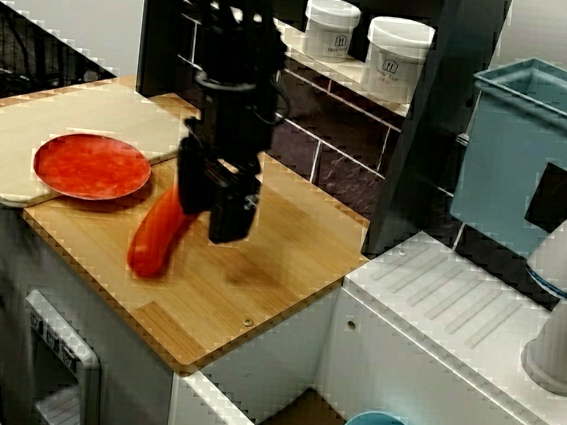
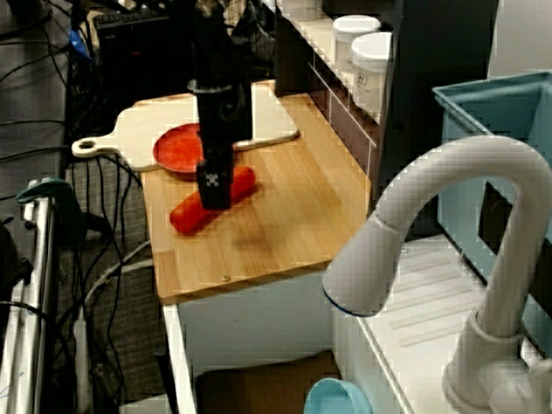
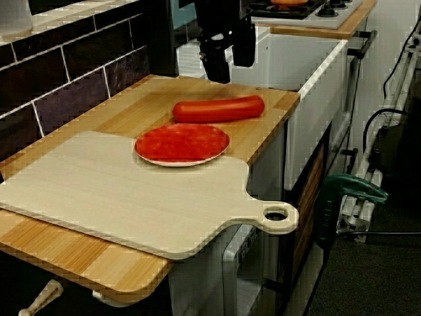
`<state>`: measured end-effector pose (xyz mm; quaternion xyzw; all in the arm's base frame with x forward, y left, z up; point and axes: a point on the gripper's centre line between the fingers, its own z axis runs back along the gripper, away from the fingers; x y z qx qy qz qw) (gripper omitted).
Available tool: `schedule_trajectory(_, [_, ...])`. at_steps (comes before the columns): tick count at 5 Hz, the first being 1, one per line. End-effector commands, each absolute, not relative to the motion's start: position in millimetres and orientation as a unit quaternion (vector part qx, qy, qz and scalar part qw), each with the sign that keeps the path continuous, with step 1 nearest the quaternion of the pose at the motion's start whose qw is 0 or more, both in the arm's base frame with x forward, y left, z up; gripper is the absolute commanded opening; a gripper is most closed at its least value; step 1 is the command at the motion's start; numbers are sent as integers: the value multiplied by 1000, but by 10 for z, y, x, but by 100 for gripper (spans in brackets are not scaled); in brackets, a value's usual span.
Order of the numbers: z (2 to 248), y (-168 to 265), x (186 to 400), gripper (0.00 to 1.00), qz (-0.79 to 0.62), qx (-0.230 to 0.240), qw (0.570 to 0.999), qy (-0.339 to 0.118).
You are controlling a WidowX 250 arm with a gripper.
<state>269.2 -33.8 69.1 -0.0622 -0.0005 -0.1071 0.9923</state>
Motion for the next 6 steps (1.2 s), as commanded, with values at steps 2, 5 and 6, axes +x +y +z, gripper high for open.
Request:
schedule_trajectory(2, [890,30,2569,100,-4,-68,997,-30])
schedule_trajectory(5, [826,170,2614,100,70,-105,991,-34])
schedule_trajectory(6, [774,100,2629,100,73,-103,991,-35])
